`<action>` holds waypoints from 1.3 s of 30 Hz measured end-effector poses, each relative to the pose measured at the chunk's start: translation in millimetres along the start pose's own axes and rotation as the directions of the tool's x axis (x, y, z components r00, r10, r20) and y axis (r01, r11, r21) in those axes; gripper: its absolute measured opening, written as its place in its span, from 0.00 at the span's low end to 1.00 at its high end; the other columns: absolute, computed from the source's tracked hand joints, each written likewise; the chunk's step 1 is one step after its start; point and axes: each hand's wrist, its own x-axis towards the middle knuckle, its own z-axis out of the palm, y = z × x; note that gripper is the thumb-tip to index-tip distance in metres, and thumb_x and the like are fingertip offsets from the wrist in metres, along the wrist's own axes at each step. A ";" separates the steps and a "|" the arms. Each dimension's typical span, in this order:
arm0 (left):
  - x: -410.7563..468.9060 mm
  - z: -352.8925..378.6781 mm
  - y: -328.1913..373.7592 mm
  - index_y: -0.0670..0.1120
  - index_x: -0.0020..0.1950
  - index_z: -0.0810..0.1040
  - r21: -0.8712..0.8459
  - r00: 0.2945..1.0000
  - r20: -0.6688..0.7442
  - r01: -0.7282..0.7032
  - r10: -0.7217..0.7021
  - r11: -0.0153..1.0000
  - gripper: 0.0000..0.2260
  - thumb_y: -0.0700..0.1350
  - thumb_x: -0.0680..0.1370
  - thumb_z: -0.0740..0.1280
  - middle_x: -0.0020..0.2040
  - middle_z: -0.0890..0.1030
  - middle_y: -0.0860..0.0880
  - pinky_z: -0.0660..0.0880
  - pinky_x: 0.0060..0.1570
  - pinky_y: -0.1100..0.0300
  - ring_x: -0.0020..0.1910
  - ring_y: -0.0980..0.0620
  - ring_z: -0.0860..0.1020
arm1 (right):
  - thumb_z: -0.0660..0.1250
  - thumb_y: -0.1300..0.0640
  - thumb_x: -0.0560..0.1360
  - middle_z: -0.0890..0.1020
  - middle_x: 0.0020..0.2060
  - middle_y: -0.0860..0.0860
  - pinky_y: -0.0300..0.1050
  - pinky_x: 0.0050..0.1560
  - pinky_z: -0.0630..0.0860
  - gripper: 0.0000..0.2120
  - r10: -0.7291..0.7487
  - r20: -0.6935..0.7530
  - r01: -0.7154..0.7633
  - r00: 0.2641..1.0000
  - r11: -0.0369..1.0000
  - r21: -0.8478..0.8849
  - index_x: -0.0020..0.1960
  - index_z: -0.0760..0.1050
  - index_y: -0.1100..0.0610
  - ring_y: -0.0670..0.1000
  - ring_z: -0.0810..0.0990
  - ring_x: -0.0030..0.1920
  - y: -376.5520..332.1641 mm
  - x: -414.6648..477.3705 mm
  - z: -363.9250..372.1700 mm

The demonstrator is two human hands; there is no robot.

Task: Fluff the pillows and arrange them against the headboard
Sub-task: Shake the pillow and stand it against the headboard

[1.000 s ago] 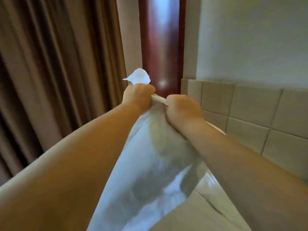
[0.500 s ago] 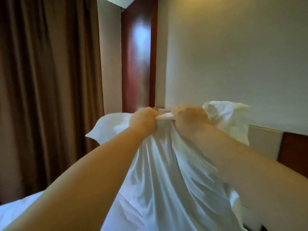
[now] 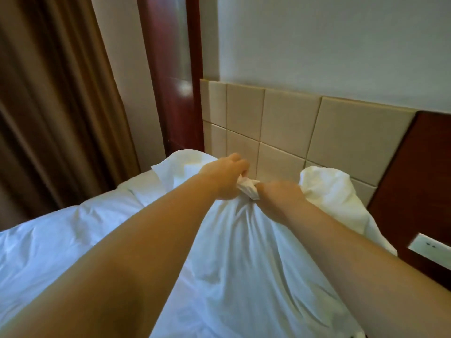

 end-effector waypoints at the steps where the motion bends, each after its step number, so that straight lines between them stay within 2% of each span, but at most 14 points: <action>1: 5.5 4.8 -4.8 0.49 0.61 0.72 -0.013 0.998 0.062 -0.001 0.001 1.000 0.18 0.49 0.73 0.70 0.60 0.72 0.48 0.73 0.52 0.51 0.56 0.45 0.75 | 0.57 0.56 0.78 0.82 0.54 0.54 0.48 0.49 0.73 0.13 -0.010 -0.013 0.009 1.000 1.000 -0.030 0.60 0.74 0.54 0.59 0.81 0.53 2.9 1.3 3.7; 4: 25.3 21.3 -15.5 0.49 0.65 0.72 0.064 0.961 0.276 0.012 -0.029 0.998 0.21 0.51 0.73 0.70 0.62 0.74 0.48 0.72 0.53 0.53 0.57 0.45 0.76 | 0.58 0.59 0.77 0.82 0.54 0.54 0.48 0.49 0.74 0.13 -0.001 0.010 0.001 1.000 0.999 -0.040 0.59 0.75 0.54 0.59 0.81 0.54 9.6 10.9 13.2; 6: 41.7 31.9 -19.9 0.49 0.64 0.72 0.038 0.929 0.367 0.029 -0.040 0.999 0.23 0.51 0.71 0.72 0.60 0.75 0.47 0.74 0.53 0.53 0.55 0.45 0.76 | 0.58 0.59 0.77 0.82 0.54 0.54 0.48 0.49 0.74 0.13 0.000 0.023 0.001 1.000 0.999 -0.044 0.59 0.75 0.54 0.58 0.80 0.54 16.4 19.1 19.5; 8: 59.2 39.1 -21.7 0.50 0.63 0.73 0.012 0.912 0.410 0.017 -0.021 1.000 0.24 0.51 0.70 0.73 0.59 0.76 0.47 0.74 0.54 0.52 0.55 0.45 0.76 | 0.58 0.59 0.76 0.82 0.53 0.54 0.48 0.47 0.73 0.13 0.007 0.013 -0.006 1.000 0.999 -0.044 0.57 0.76 0.55 0.59 0.80 0.53 25.7 24.0 27.8; 11: 80.4 48.4 -19.4 0.49 0.63 0.73 0.018 0.908 0.419 -0.023 0.014 1.000 0.23 0.50 0.70 0.75 0.58 0.77 0.48 0.70 0.48 0.57 0.54 0.46 0.77 | 0.58 0.59 0.76 0.81 0.53 0.54 0.47 0.44 0.70 0.12 0.041 0.034 -0.042 0.999 0.999 0.012 0.56 0.76 0.53 0.59 0.80 0.53 42.4 32.6 42.5; 16: 110.1 82.1 -11.1 0.47 0.66 0.70 0.189 0.929 0.371 -0.067 -0.008 0.980 0.24 0.54 0.74 0.71 0.62 0.72 0.47 0.70 0.48 0.53 0.60 0.45 0.75 | 0.58 0.60 0.75 0.81 0.53 0.52 0.46 0.47 0.73 0.12 0.039 0.114 -0.037 0.993 0.999 -0.018 0.54 0.76 0.53 0.57 0.80 0.54 67.2 57.7 67.2; 18: 126.4 96.3 -6.7 0.47 0.67 0.69 0.268 0.944 0.328 -0.057 -0.036 0.962 0.22 0.53 0.77 0.68 0.62 0.70 0.47 0.71 0.46 0.52 0.61 0.44 0.74 | 0.59 0.61 0.76 0.82 0.52 0.51 0.45 0.48 0.74 0.11 0.004 0.103 0.001 0.995 0.998 -0.056 0.54 0.76 0.54 0.55 0.81 0.53 78.0 73.3 81.1; 22: 164.0 112.5 13.2 0.46 0.65 0.70 0.315 0.984 0.137 0.068 -0.116 0.947 0.16 0.41 0.78 0.66 0.61 0.69 0.46 0.70 0.43 0.53 0.60 0.44 0.73 | 0.57 0.60 0.78 0.81 0.55 0.52 0.45 0.50 0.74 0.12 0.000 0.061 0.000 0.998 1.000 -0.008 0.57 0.76 0.54 0.55 0.80 0.56 116.3 110.3 99.3; 25: 197.5 113.1 28.5 0.46 0.64 0.70 0.330 0.985 0.047 0.140 -0.164 0.933 0.16 0.40 0.77 0.67 0.61 0.70 0.46 0.68 0.42 0.54 0.59 0.44 0.74 | 0.57 0.58 0.78 0.82 0.54 0.53 0.45 0.49 0.72 0.12 -0.002 0.013 0.001 1.000 0.997 0.076 0.56 0.77 0.54 0.57 0.80 0.55 155.2 132.9 103.3; 31: 261.4 72.1 46.6 0.45 0.64 0.71 0.408 0.984 -0.098 0.173 -0.145 0.896 0.17 0.39 0.76 0.68 0.60 0.70 0.45 0.74 0.49 0.53 0.59 0.44 0.74 | 0.56 0.58 0.77 0.82 0.54 0.55 0.46 0.46 0.71 0.11 0.053 -0.143 -0.023 0.988 0.979 0.204 0.54 0.76 0.55 0.60 0.80 0.54 220.1 170.3 83.9; 36: 288.0 23.5 43.0 0.47 0.67 0.69 0.431 0.988 -0.100 0.149 -0.116 0.890 0.19 0.39 0.78 0.65 0.61 0.69 0.45 0.73 0.49 0.51 0.61 0.44 0.73 | 0.56 0.58 0.77 0.81 0.53 0.56 0.45 0.43 0.65 0.10 0.043 -0.210 0.007 0.977 0.973 0.231 0.53 0.75 0.56 0.60 0.80 0.53 241.3 190.9 48.8; 39: 300.3 -10.2 39.0 0.46 0.67 0.69 0.432 0.980 -0.162 0.176 -0.115 0.885 0.17 0.38 0.78 0.63 0.61 0.69 0.45 0.72 0.48 0.49 0.61 0.43 0.73 | 0.55 0.59 0.77 0.81 0.54 0.57 0.46 0.44 0.65 0.12 0.069 -0.232 -0.014 0.970 0.973 0.232 0.54 0.75 0.56 0.60 0.79 0.55 249.0 204.2 9.9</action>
